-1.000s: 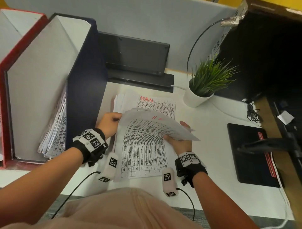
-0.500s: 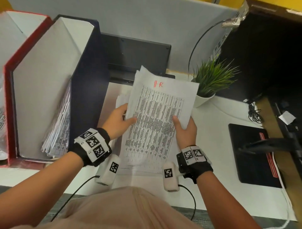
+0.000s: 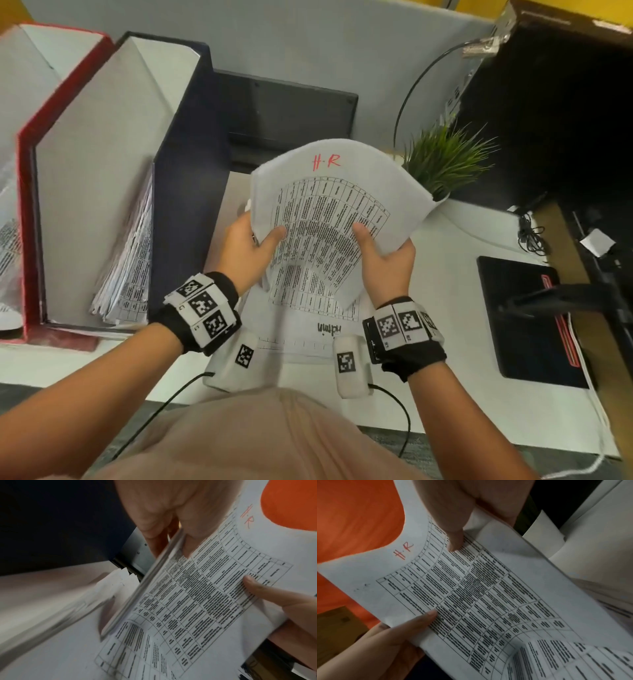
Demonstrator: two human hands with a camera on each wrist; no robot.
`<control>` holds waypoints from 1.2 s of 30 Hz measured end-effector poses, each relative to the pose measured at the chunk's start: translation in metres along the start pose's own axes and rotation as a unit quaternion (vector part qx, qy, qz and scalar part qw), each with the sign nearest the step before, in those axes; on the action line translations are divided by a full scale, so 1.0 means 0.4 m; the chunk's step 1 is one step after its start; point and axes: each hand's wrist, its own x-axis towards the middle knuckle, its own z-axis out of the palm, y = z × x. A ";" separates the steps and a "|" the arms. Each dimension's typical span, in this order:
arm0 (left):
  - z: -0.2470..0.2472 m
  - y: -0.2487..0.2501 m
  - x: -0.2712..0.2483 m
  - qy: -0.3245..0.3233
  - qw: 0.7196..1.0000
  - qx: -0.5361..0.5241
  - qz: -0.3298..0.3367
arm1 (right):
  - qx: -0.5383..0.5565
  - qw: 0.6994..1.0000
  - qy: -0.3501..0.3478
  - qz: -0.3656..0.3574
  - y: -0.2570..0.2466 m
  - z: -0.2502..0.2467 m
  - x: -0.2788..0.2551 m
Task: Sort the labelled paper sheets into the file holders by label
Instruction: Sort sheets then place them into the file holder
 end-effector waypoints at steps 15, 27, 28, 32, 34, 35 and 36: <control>0.017 0.028 0.036 0.021 0.997 -0.004 -0.074 | -0.040 0.999 -0.014 -0.015 0.026 0.014 0.024; -0.383 0.256 0.085 0.015 0.989 0.124 -0.084 | -0.132 0.982 -0.129 0.040 0.060 -0.024 0.039; -0.432 0.261 0.080 0.027 0.987 0.128 -0.092 | -0.147 0.979 -0.131 0.054 0.078 -0.032 0.036; -0.613 0.275 0.043 0.110 0.975 0.141 -0.128 | -0.227 0.964 -0.112 0.085 0.140 -0.058 0.035; -0.690 0.268 0.023 0.152 0.965 0.147 -0.153 | -0.273 0.952 -0.095 0.099 0.161 -0.067 0.035; -0.724 0.262 0.014 0.167 0.960 0.157 -0.163 | -0.301 0.944 -0.089 0.101 0.169 -0.070 0.034; -0.754 0.253 0.008 0.180 0.953 0.169 -0.177 | -0.330 0.935 -0.084 0.096 0.176 -0.074 0.033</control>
